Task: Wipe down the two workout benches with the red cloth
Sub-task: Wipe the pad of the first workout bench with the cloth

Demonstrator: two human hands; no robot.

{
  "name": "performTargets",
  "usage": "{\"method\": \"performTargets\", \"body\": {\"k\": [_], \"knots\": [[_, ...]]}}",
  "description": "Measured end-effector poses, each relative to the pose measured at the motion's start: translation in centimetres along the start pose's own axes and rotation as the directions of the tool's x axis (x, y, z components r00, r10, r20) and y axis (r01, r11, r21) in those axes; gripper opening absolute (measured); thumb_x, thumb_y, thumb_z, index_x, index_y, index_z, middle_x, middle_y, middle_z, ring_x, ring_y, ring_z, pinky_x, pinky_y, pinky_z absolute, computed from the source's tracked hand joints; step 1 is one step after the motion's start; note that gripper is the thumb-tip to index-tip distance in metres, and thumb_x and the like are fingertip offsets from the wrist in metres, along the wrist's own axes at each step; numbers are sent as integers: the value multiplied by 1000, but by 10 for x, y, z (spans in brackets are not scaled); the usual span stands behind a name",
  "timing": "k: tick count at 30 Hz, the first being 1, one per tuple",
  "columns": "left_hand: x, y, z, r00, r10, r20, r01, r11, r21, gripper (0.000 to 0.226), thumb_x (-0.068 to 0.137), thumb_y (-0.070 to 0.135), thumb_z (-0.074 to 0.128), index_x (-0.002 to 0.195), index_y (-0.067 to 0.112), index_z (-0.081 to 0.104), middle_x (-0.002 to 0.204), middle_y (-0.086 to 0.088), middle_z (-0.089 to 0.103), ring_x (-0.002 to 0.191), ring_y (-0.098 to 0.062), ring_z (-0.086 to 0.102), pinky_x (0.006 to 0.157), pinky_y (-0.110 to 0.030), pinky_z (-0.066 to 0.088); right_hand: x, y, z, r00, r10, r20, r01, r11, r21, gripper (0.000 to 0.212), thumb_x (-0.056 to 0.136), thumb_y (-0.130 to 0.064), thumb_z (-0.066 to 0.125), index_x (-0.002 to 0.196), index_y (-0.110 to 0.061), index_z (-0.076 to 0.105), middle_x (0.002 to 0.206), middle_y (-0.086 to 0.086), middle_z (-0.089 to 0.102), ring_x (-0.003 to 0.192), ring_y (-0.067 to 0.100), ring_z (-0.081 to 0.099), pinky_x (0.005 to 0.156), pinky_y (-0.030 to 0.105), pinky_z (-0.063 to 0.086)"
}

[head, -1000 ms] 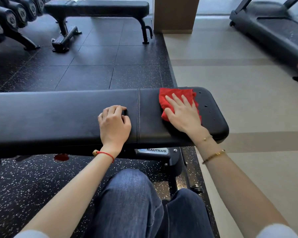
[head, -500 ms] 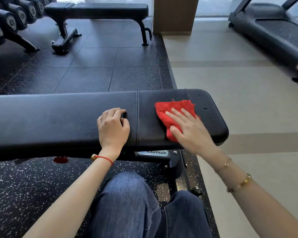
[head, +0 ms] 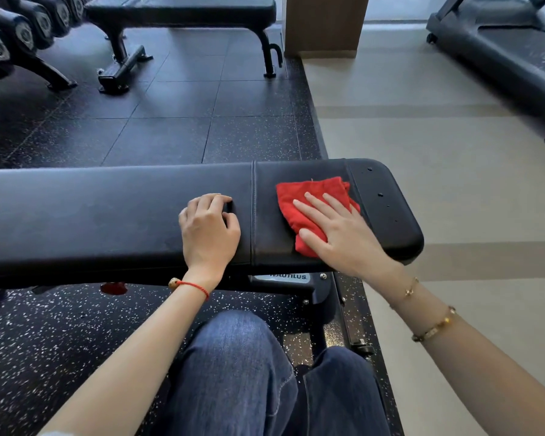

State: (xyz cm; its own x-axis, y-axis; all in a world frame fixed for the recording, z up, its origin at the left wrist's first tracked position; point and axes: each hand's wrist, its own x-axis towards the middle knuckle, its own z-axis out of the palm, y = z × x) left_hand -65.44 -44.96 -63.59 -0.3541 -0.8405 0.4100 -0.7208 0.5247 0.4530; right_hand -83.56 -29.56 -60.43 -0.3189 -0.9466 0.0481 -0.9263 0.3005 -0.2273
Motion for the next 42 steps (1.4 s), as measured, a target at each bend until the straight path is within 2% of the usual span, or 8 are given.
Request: {"method": "performTargets", "body": {"k": [7,15,21,25,28,35,38,42], "knots": [[1,2,0,1000,-2,-2,2,1000,11,29,85,14,53,108,20,68,113,1,67,114,-25,53,102,-41,37,83,-7,1,989,144,35,-143,989,-40,55,99,-55,27,152,-41,22,163,-9,13,150,23,10,120,44,5],[1,0,-1,1000,4,-1,-4,1000,2,29,83,13,56,109,19,69,116,0,68,116,-26,54,102,-43,37,9,-51,12,984,-179,-14,178,983,-52,56,97,-50,37,151,-42,26,160,-12,24,148,20,18,120,38,9],[-1,0,-1,1000,16,5,-16,1000,10,30,85,13,54,111,19,68,117,0,67,118,-24,53,103,-42,37,38,-6,2,999,30,-20,-29,1000,10,52,99,-48,36,150,-41,29,160,-13,22,149,15,15,118,34,4],[1,2,-1,1000,8,16,-8,1000,18,30,86,15,53,111,19,67,116,1,66,117,-24,53,103,-42,37,100,-12,2,985,167,48,-165,985,-39,54,100,-50,27,152,-39,23,163,-8,14,150,23,9,121,45,1],[2,2,-2,1000,-1,14,0,1000,28,28,85,17,54,110,20,68,115,1,67,116,-24,53,102,-41,37,113,-41,10,994,80,74,-78,997,-30,55,99,-50,27,153,-39,21,163,-7,14,151,25,8,121,49,1],[1,3,-3,1000,-4,9,4,1000,26,28,84,15,55,109,20,68,113,1,67,115,-24,54,102,-41,37,28,-53,18,981,-184,-65,184,983,-3,56,94,-52,41,148,-40,34,158,-10,30,148,20,22,121,40,11],[0,3,-3,1000,1,15,-2,1000,20,28,86,15,54,111,20,67,115,2,66,116,-23,53,103,-40,37,24,-25,13,990,-120,-77,122,992,19,55,94,-52,44,147,-39,37,157,-12,31,147,15,23,120,37,13],[-1,4,-2,1000,9,18,-10,999,36,29,86,14,53,111,19,67,115,1,66,116,-24,53,103,-40,37,72,11,1,994,108,-23,-109,994,-17,58,97,-54,37,151,-35,30,161,-9,22,149,17,15,121,40,8]]}}
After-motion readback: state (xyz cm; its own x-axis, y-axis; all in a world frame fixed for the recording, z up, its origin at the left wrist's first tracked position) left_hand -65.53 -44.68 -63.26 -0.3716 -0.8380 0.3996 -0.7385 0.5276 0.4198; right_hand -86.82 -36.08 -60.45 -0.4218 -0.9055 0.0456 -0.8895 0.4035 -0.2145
